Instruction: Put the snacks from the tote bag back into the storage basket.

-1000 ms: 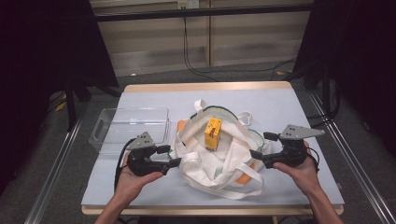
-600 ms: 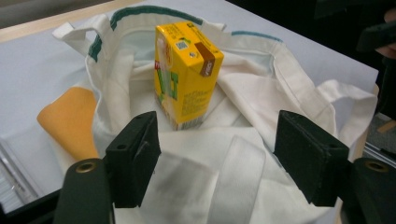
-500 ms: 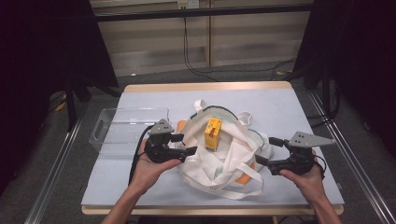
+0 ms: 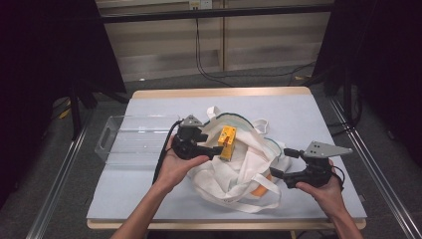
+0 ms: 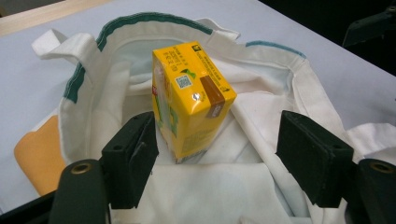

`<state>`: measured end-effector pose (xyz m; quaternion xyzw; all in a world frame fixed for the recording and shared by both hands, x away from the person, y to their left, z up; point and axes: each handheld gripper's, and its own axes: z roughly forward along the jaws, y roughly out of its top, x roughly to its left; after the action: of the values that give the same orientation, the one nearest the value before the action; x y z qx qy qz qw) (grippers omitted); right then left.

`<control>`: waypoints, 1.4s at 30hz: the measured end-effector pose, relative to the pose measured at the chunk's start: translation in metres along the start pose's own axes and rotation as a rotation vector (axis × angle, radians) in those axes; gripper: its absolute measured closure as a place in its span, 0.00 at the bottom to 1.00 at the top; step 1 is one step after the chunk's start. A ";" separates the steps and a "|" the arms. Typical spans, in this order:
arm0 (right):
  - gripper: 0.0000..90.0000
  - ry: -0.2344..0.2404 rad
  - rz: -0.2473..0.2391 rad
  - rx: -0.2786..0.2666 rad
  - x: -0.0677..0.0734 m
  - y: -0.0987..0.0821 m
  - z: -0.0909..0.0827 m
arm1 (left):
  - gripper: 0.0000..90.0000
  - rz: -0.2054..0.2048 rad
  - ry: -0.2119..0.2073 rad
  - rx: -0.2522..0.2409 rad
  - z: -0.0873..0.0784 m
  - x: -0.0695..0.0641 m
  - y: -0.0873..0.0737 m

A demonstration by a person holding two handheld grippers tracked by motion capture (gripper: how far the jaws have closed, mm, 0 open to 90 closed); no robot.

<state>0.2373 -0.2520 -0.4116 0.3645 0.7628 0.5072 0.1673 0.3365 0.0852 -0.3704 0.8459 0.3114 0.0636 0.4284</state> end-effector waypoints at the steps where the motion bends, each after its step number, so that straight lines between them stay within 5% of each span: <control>1: 0.17 -0.003 0.002 0.002 0.000 0.000 -0.001 | 0.32 0.010 0.002 0.020 0.002 0.000 0.003; 13: 0.17 0.010 0.006 0.022 -0.002 -0.001 0.001 | 0.32 -0.026 0.009 0.143 0.031 0.002 0.024; 30: 0.17 0.011 0.004 0.035 -0.005 -0.003 0.003 | 0.22 -0.091 0.073 0.156 0.063 0.004 0.024; 42: 0.17 0.017 0.008 0.037 -0.005 -0.004 0.004 | 0.41 -0.068 0.096 0.190 0.073 0.003 0.021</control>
<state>0.2422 -0.2539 -0.4177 0.3663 0.7719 0.4970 0.1518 0.3755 0.0278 -0.4004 0.8675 0.3648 0.0596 0.3330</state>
